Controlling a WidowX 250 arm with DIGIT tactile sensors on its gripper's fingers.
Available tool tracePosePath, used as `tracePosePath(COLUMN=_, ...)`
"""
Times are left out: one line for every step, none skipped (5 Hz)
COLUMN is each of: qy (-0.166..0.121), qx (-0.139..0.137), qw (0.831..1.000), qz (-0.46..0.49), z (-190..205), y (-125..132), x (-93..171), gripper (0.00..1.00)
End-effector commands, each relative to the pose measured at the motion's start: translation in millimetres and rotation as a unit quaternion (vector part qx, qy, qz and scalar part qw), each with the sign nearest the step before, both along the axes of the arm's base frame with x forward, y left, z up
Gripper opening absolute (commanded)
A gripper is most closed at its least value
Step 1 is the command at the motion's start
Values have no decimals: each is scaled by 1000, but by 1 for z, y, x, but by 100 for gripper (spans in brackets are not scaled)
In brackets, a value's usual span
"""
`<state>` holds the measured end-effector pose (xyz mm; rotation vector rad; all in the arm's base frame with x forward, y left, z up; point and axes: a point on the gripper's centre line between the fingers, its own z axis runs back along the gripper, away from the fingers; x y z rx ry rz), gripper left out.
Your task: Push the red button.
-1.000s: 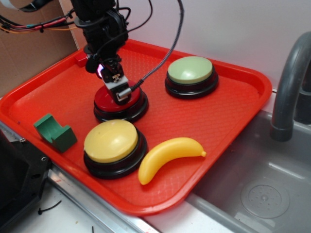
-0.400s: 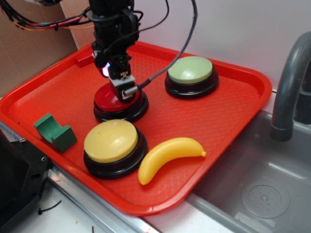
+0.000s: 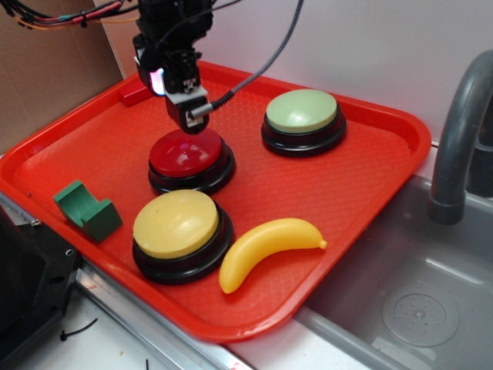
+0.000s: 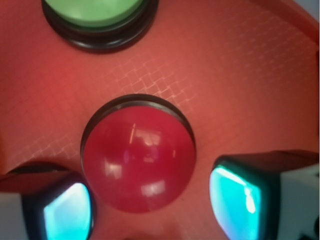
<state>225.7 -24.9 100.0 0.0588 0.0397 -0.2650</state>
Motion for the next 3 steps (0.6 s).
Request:
tracePosePath(qy=-45, qx=-6, qw=999, qz=7, z=39, y=-4, x=9, gripper=100)
tracePosePath(qy=-46, qx=-16, qw=999, qz=14, z=50, y=-7, x=8, gripper=100)
tracePosePath(qy=-46, qx=-17, qw=999, qz=23, z=57, y=-5, x=5, gripper=100)
